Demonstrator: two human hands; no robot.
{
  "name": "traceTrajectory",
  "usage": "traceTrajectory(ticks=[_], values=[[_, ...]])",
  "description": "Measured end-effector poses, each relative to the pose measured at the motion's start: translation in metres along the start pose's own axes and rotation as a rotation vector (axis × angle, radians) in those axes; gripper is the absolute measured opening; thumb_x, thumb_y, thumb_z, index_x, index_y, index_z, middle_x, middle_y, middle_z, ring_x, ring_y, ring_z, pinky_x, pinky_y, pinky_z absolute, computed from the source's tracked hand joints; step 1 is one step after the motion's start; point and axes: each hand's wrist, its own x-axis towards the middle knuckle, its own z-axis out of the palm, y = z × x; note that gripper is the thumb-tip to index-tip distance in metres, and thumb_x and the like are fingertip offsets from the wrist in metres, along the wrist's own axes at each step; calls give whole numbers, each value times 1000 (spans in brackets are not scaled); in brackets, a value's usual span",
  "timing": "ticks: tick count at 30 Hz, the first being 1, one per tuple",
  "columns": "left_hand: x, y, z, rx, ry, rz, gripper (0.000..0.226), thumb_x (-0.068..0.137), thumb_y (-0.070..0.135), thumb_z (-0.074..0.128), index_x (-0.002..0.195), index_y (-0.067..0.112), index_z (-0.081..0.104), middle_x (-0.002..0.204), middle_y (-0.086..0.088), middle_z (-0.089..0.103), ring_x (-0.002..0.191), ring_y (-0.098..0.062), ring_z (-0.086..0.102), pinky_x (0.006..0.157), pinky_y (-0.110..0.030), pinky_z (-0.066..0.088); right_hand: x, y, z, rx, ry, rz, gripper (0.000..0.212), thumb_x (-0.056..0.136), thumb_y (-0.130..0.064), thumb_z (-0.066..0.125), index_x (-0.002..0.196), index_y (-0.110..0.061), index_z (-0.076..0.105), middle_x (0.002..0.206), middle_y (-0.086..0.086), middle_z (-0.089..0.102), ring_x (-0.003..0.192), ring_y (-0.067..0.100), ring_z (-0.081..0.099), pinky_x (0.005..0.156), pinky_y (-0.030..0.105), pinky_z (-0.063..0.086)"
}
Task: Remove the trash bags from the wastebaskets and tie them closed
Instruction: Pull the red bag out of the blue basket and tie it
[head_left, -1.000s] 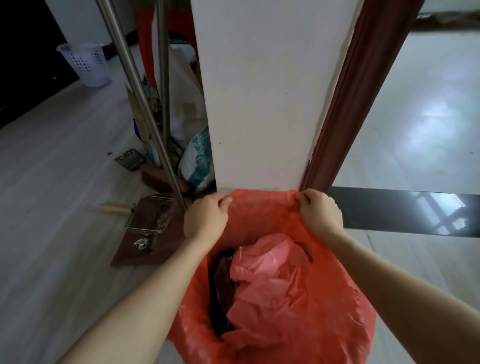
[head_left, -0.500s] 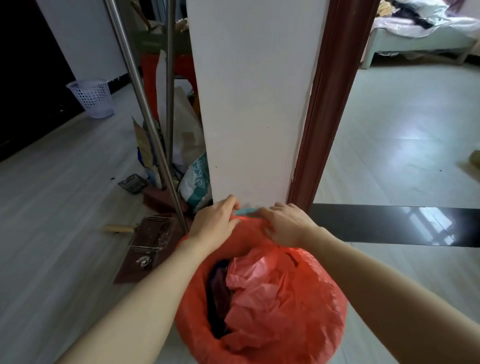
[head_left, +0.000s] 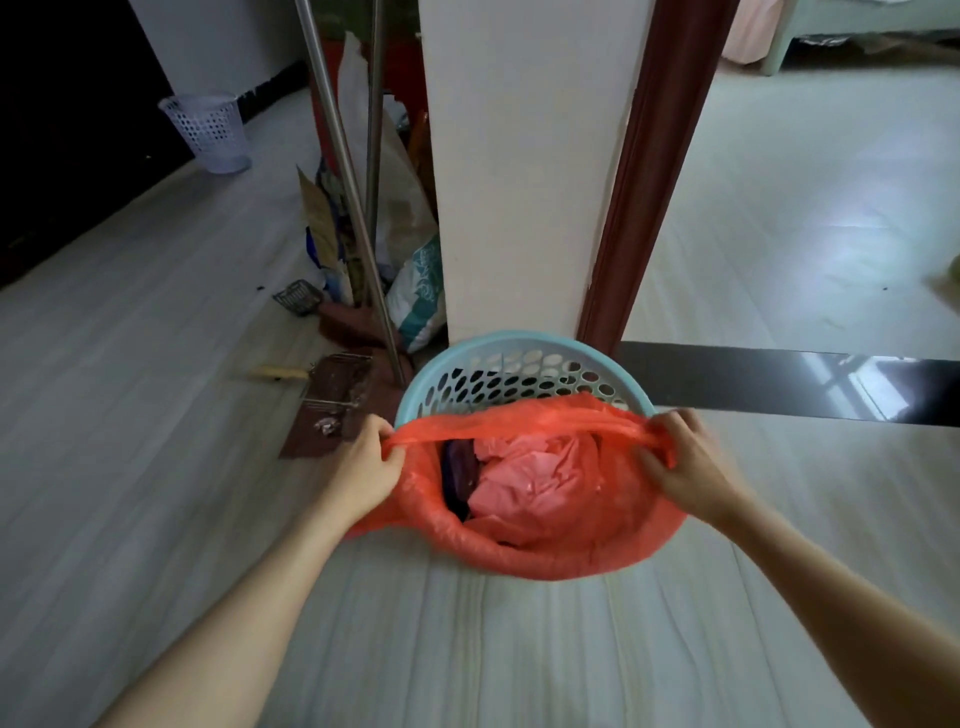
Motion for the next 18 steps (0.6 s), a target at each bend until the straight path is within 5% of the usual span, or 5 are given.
traceTrajectory(ticks=[6, 11, 18], values=[[-55, 5, 30, -246, -105, 20, 84, 84, 31, 63, 147, 12, 9, 150, -11, 32, 134, -26, 40, 104, -32, 34, -65, -20, 31, 443, 152, 264, 61, 89, -25, 55, 141, -9, 29, 135, 18, 30, 120, 30, 44, 104, 33, 33], [-43, 2, 46, -271, 34, 5, 69, 93, 20, 48, 148, 7, 7, 154, -16, 21, 139, -30, 30, 109, -34, 29, -51, -35, 56, 567, 252, 338, 51, 95, -21, 42, 143, -12, 27, 135, 20, 37, 125, 32, 40, 105, 35, 31], [12, 19, 55, -339, 185, -19, 55, 96, 19, 43, 145, 7, 22, 145, -20, 36, 132, -34, 38, 104, -37, 34, 5, -33, 60, 420, 326, 333, 44, 95, -29, 36, 138, -17, 34, 130, 12, 55, 114, 33, 55, 96, 45, 45]])
